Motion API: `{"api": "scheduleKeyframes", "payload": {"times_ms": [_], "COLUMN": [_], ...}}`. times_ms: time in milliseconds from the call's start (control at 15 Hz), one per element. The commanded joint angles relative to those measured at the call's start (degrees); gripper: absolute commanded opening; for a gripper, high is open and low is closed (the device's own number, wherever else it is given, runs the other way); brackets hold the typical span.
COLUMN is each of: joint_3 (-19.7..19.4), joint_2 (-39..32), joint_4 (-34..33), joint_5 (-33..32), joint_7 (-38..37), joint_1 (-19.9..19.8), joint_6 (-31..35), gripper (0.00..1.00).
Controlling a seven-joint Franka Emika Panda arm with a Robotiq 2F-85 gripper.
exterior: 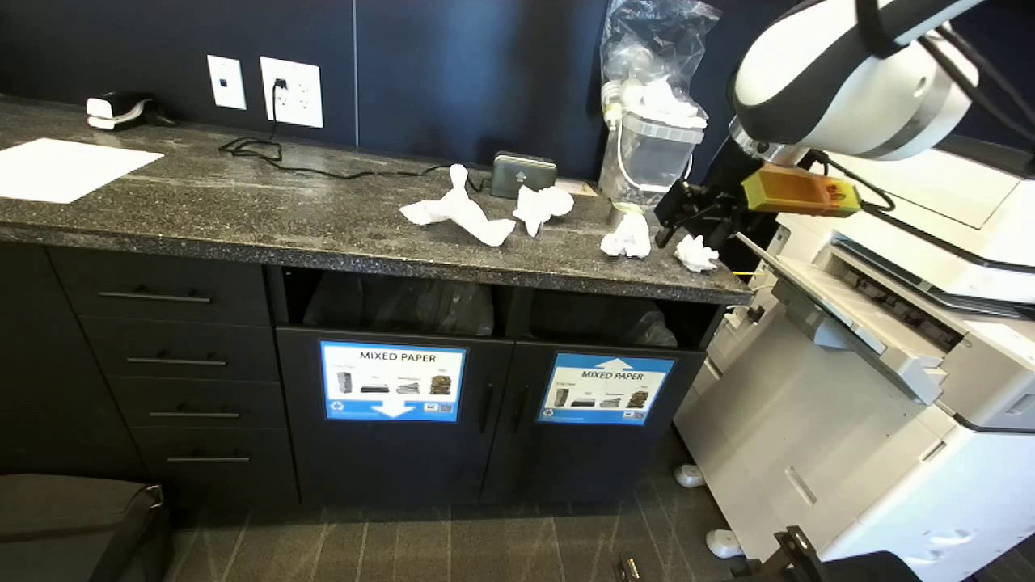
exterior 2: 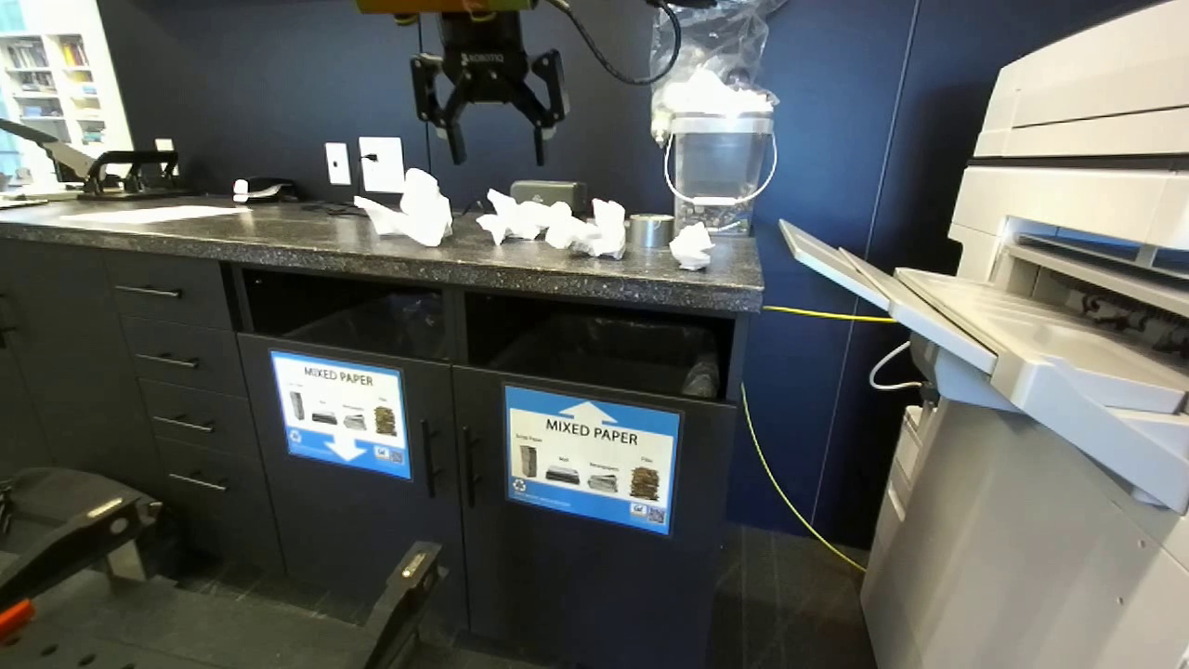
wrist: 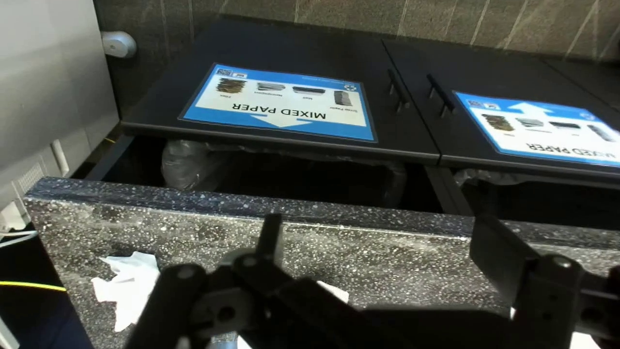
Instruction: Place two crumpled papers inside the bin on the right
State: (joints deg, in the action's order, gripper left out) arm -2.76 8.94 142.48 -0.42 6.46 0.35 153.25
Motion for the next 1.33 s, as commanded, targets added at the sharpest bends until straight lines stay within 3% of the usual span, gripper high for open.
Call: {"api": "scheduleKeyframes", "payload": {"times_ms": [0, 533, 1267], "joint_3": [-1.4, -1.6, -1.0], "joint_2": [-11.4, -24.9, -40.5], "joint_4": [-10.5, -29.4, -46.5], "joint_5": [2.3, -0.1, 0.6], "joint_7": [3.4, 5.0, 8.5], "joint_1": [-0.9, -5.5, -12.4], "joint_6": [1.7, 0.1, -4.0], "gripper": [1.00, 1.00, 1.00]}}
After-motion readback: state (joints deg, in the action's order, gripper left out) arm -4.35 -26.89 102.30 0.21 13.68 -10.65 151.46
